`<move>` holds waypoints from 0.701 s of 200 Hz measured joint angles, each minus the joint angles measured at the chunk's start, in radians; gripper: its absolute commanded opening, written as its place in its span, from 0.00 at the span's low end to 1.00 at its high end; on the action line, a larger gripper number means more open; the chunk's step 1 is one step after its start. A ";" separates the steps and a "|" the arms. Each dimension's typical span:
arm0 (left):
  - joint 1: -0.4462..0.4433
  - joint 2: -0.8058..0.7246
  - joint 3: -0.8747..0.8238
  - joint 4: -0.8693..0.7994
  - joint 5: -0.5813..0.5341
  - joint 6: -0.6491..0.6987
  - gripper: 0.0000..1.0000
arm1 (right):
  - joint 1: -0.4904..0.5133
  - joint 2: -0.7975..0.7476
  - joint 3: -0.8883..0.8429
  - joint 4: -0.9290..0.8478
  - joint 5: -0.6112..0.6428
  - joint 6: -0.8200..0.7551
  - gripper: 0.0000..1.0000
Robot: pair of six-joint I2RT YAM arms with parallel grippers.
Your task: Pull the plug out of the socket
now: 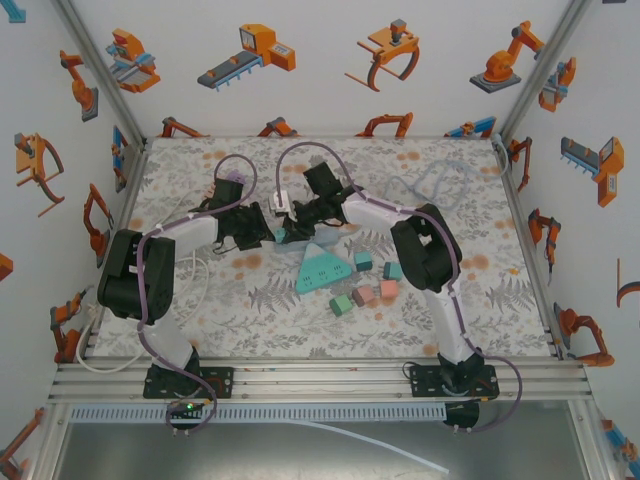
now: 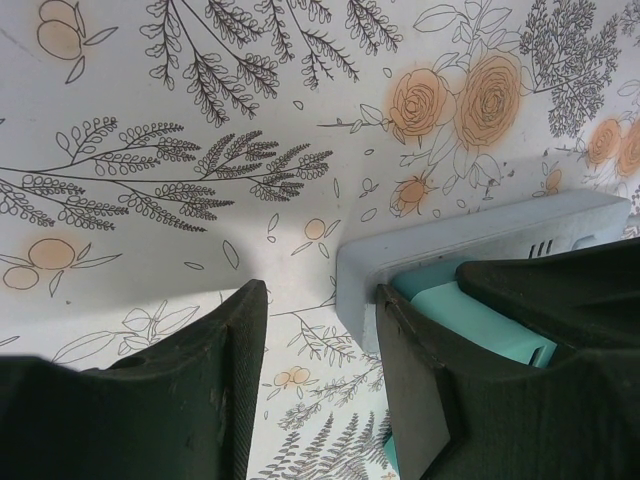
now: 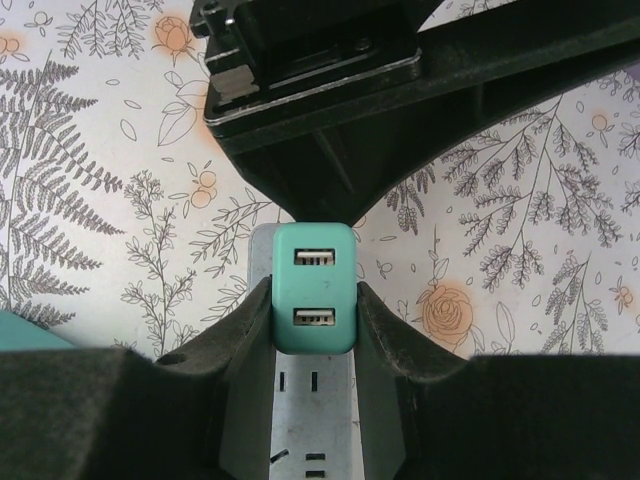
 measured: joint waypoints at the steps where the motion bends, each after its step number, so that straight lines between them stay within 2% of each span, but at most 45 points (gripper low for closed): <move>1: 0.000 0.000 0.000 0.000 0.000 0.000 0.46 | 0.000 0.000 0.000 0.001 0.000 0.002 0.00; 60: -0.001 0.000 0.001 0.000 0.005 0.017 0.46 | 0.000 0.003 0.019 0.004 0.027 0.150 0.00; 140: -0.010 0.029 0.034 0.002 0.030 0.041 0.46 | 0.002 0.005 0.045 -0.017 0.060 0.188 0.00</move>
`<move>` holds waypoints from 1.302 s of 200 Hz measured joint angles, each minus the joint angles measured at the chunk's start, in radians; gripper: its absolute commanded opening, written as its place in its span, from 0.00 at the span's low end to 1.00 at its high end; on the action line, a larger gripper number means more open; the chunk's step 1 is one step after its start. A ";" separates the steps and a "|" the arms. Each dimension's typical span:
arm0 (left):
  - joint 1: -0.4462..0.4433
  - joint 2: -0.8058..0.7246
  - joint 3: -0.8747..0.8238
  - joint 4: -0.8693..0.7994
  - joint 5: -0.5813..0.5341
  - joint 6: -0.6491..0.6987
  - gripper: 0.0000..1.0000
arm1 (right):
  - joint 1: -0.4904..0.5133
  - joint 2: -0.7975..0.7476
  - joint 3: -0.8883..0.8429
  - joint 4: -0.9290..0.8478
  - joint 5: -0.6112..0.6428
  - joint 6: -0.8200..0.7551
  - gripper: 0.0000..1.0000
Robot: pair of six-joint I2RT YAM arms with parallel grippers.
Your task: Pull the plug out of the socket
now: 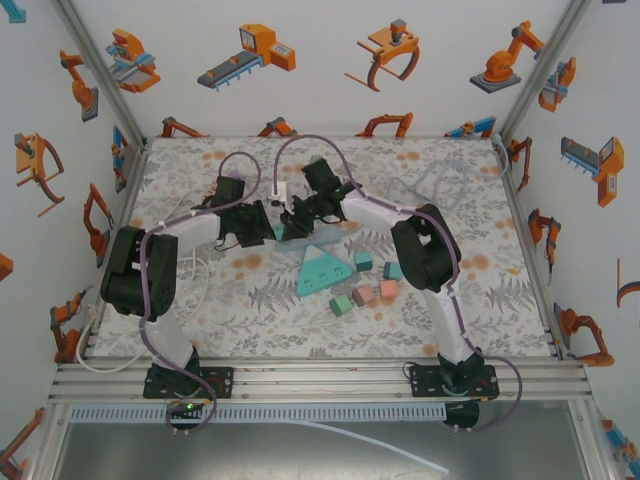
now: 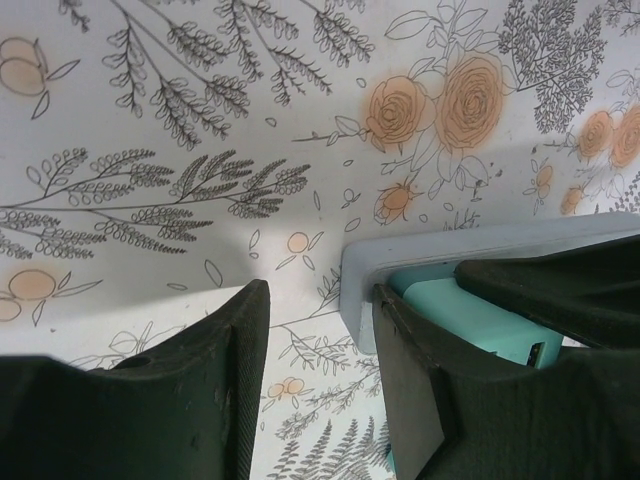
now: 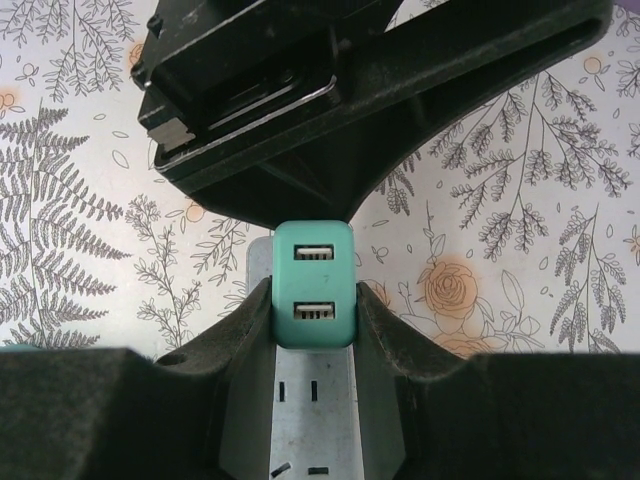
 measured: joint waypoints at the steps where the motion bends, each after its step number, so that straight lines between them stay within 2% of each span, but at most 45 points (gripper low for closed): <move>1: -0.001 0.001 0.001 0.001 0.000 0.000 0.46 | -0.001 0.000 0.000 0.003 0.000 0.005 0.00; 45: -0.005 0.043 0.040 -0.019 -0.054 0.014 0.46 | -0.013 0.000 -0.033 0.182 -0.008 0.171 0.00; 101: -0.011 0.036 0.040 -0.030 -0.081 0.019 0.45 | -0.034 -0.045 -0.099 0.449 -0.039 0.240 0.00; 141: 0.001 -0.045 -0.046 -0.058 -0.014 0.018 0.45 | -0.039 -0.090 -0.208 0.554 -0.050 0.240 0.00; 178: 0.021 -0.184 -0.115 -0.064 0.078 0.012 0.49 | -0.053 -0.083 -0.243 0.562 -0.049 0.226 0.00; 217: 0.023 -0.249 -0.107 -0.019 0.083 -0.005 0.52 | -0.054 -0.054 -0.243 0.555 -0.047 0.210 0.37; 260: 0.024 -0.179 -0.082 -0.021 0.057 -0.017 0.53 | -0.050 -0.040 -0.243 0.471 -0.012 0.133 0.47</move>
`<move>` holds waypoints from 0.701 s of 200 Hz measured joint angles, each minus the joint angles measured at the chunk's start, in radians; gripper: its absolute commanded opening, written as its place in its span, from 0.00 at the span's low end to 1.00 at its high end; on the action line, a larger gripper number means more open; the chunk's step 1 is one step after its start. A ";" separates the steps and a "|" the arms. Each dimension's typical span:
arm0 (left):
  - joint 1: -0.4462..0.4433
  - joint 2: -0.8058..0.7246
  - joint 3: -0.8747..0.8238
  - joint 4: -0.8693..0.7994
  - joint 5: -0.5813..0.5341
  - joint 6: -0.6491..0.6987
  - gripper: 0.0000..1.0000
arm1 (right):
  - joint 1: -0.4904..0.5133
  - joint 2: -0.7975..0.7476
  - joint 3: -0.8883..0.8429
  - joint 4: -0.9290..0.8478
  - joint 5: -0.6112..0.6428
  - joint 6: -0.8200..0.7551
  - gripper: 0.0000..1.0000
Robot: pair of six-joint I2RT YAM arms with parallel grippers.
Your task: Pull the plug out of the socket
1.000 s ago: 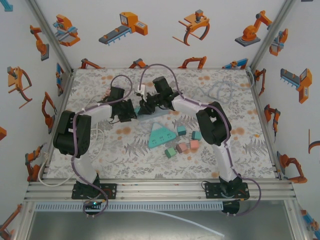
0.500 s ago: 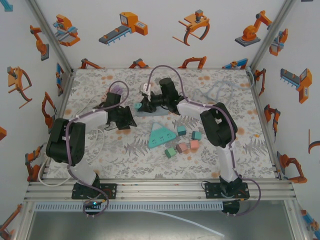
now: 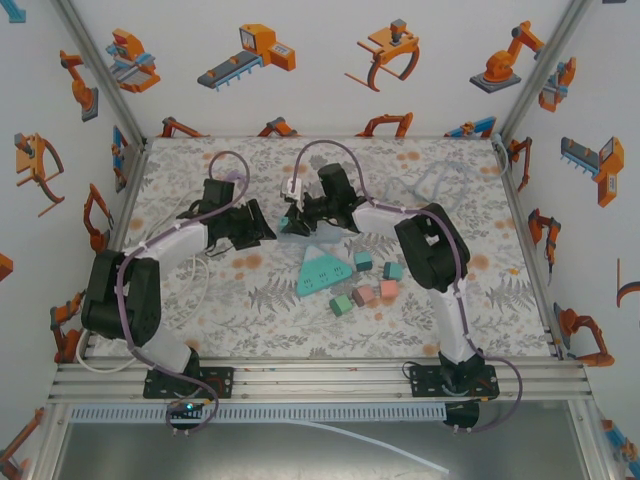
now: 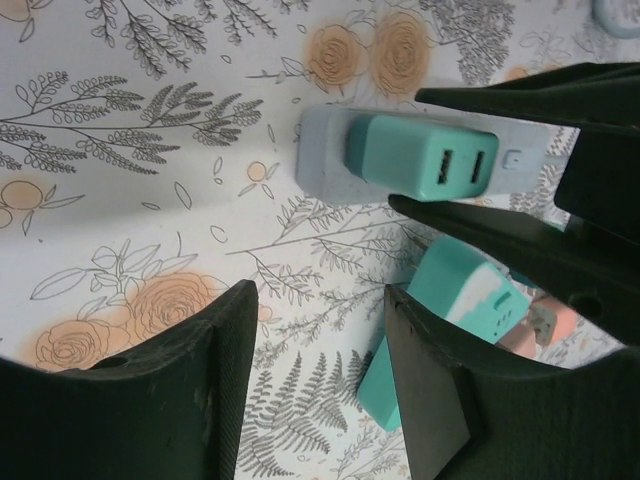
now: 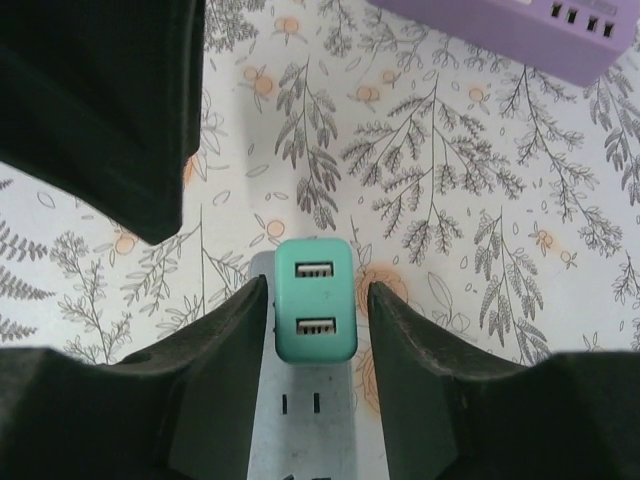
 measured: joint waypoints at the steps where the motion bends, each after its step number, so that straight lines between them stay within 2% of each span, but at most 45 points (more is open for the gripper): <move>1: 0.000 0.001 0.001 0.000 0.000 0.000 0.52 | 0.000 0.000 0.000 -0.002 0.000 -0.002 0.47; 60: 0.001 0.079 0.042 0.016 0.002 -0.007 0.52 | 0.000 0.003 0.037 -0.143 0.042 -0.078 0.48; 92: 0.001 0.149 0.086 0.027 -0.005 -0.011 0.50 | 0.006 0.015 0.118 -0.183 0.057 -0.088 0.37; 140: 0.001 0.218 0.123 0.035 -0.016 -0.011 0.50 | 0.012 0.033 0.164 -0.233 0.053 -0.101 0.34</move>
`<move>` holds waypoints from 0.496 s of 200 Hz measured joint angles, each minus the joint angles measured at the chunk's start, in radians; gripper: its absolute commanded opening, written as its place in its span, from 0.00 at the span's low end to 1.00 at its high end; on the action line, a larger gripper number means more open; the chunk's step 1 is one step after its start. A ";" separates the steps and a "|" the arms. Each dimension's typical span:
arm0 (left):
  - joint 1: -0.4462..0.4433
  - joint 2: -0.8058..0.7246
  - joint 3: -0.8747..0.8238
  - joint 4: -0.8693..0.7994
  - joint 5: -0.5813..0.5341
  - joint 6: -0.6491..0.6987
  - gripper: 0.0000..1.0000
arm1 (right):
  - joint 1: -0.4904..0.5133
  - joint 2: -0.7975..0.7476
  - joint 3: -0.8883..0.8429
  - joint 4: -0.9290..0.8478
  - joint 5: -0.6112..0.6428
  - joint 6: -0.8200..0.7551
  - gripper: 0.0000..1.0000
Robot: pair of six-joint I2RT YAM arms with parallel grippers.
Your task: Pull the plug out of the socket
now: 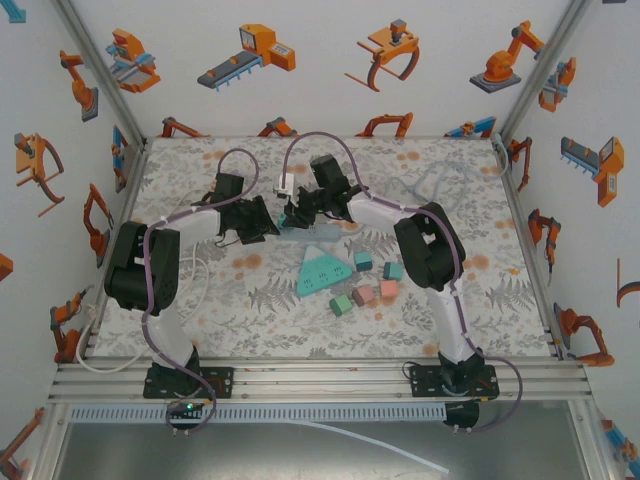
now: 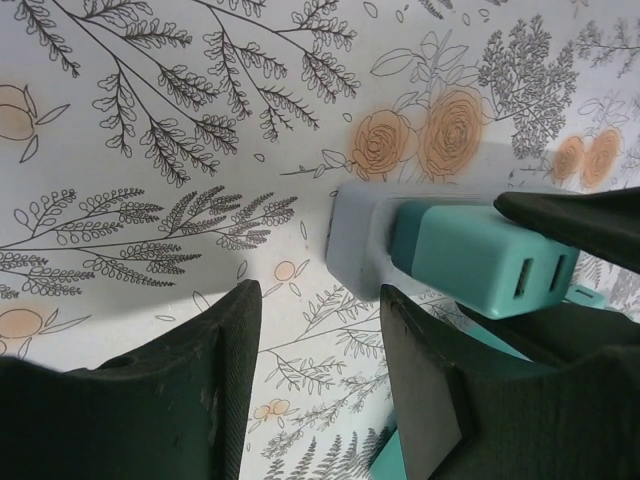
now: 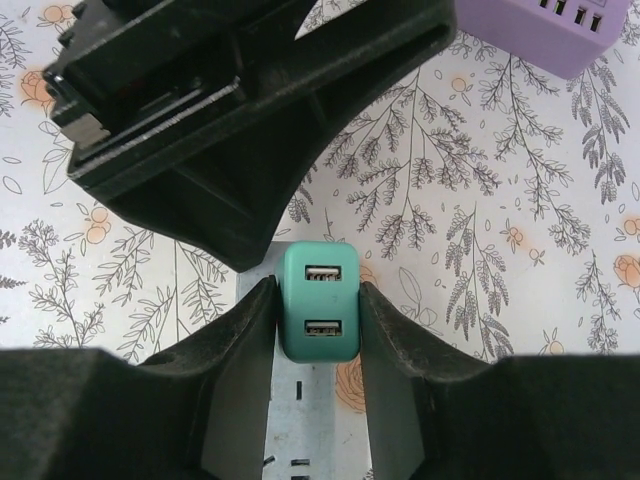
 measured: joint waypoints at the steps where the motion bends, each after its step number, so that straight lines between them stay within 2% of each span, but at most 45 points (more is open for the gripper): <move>1: 0.000 0.000 0.000 0.000 0.000 0.000 0.50 | 0.000 0.000 0.000 -0.001 0.000 0.000 0.33; 60: 0.000 0.015 0.010 0.013 -0.012 0.000 0.49 | 0.006 0.035 0.050 -0.045 -0.003 -0.002 0.41; 84: 0.000 0.025 0.023 0.000 -0.011 0.000 0.48 | 0.016 0.072 0.070 -0.056 0.006 -0.004 0.34; 99: 0.001 0.025 0.023 -0.001 -0.010 0.000 0.48 | 0.016 0.078 0.086 -0.080 0.005 -0.005 0.25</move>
